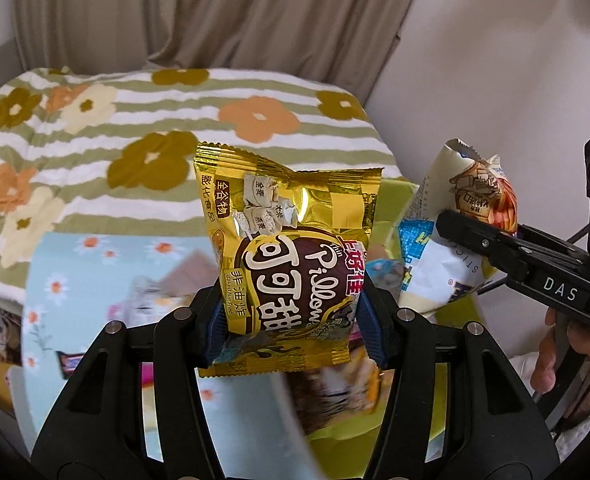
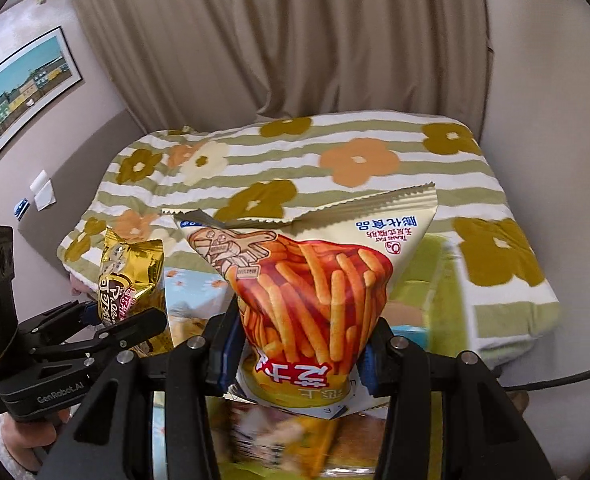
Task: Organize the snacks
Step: 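Carry the gold bag and fries bag into the yellow box and open both grippers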
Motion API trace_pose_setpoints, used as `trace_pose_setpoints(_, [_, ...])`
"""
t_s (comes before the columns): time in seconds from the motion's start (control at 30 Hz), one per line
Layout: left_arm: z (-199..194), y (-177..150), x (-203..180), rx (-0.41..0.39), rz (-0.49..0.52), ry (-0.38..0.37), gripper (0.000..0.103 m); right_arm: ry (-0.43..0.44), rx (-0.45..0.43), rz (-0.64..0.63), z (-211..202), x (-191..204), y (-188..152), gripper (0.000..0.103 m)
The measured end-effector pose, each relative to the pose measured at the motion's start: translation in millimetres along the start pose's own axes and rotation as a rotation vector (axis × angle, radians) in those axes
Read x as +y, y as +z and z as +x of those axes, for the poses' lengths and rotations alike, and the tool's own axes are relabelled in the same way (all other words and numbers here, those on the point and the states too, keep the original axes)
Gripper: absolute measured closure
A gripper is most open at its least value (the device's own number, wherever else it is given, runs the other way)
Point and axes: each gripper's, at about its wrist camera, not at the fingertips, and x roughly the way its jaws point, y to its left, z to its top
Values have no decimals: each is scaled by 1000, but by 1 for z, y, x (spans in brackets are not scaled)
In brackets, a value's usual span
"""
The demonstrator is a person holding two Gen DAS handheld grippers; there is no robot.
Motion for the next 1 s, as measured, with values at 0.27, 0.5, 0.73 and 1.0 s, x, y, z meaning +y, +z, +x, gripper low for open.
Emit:
trace_pose_setpoints(0.27, [47,15,-33,86,51,11,52,-12,24,52,7,-43,-3,60])
trace_pose_setpoints(0.5, [77,26,-39,134,78,-17,51,-28,45,87,14,-63,-3,60])
trace_pose_setpoints(0.73, [84,26,-39,162,128,4,0,-31,55,133,19,-72,-6,60])
trace_pose_setpoints(1.0, [66,5,-19,154,82,5,1,-28,79,133,26,-69,-11,60])
